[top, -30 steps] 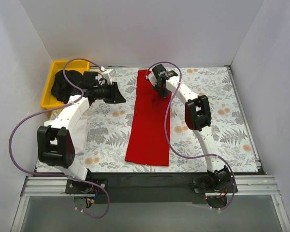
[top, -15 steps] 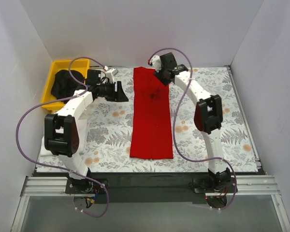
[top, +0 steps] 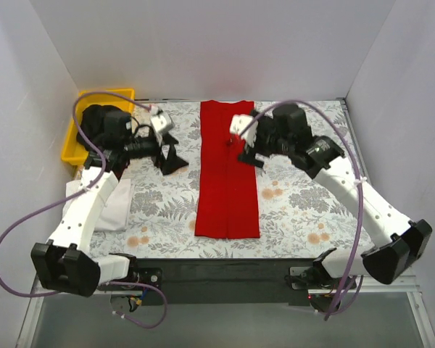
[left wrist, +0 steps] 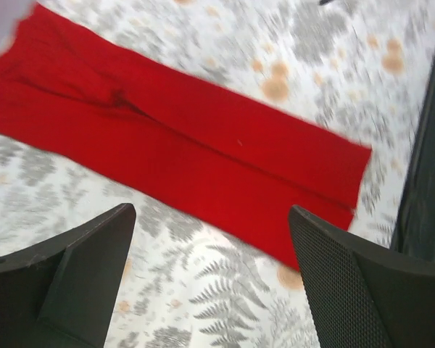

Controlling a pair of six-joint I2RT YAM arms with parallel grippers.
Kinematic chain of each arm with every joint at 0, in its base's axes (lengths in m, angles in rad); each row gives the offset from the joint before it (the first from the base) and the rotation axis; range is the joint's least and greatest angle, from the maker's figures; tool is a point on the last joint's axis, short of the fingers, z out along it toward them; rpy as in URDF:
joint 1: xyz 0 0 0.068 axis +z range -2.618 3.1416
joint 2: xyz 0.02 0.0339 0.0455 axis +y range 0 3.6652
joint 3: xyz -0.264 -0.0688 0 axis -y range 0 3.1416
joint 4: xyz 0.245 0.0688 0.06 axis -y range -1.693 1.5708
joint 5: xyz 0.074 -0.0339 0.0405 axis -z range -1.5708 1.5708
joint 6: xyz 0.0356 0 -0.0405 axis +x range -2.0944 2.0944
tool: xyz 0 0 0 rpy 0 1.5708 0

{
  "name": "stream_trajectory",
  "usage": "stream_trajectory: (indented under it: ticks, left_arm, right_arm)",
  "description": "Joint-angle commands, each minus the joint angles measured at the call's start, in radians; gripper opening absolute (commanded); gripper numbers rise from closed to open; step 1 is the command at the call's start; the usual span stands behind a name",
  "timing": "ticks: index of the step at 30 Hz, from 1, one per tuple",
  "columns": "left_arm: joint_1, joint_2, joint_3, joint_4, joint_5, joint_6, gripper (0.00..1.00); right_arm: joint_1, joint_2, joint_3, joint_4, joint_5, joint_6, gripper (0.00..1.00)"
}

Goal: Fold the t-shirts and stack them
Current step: Fold the tshirt

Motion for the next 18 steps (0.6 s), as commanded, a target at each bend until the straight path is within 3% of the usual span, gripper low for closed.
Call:
stream_trajectory:
  ticks: [1,2,3,5,6,7,10,18]
  left_arm:
    - [-0.071,-0.096,-0.218,-0.187,0.058,0.335,0.86]
    - [-0.106,-0.171,-0.278,-0.18,0.04,0.421,0.86]
    - [-0.146,-0.208,-0.399,-0.161,0.015,0.432,0.87]
    - [-0.26,-0.297,-0.502,-0.097,-0.045,0.434,0.85]
    - [-0.298,-0.315,-0.591,-0.074,-0.068,0.444,0.8]
    - [-0.377,-0.328,-0.625,-0.045,-0.12,0.429,0.77]
    - [-0.48,-0.323,-0.71,0.044,-0.172,0.411,0.68]
    - [-0.524,-0.165,-0.735,0.176,-0.238,0.432,0.58]
  right_arm:
    - [0.04,-0.09,-0.305,-0.115,-0.076,-0.111,0.98]
    - [0.076,-0.122,-0.36,-0.121,-0.082,-0.129,0.97]
    - [0.097,-0.18,-0.422,-0.127,-0.09,-0.14,0.97]
    - [0.152,-0.225,-0.565,-0.126,-0.096,-0.166,0.93]
    - [0.167,-0.249,-0.602,-0.126,-0.104,-0.198,0.91]
    - [0.181,-0.259,-0.631,-0.127,-0.111,-0.214,0.87]
    - [0.219,-0.276,-0.73,-0.117,-0.154,-0.264,0.79]
    - [0.253,-0.208,-0.842,0.055,-0.148,-0.341,0.63]
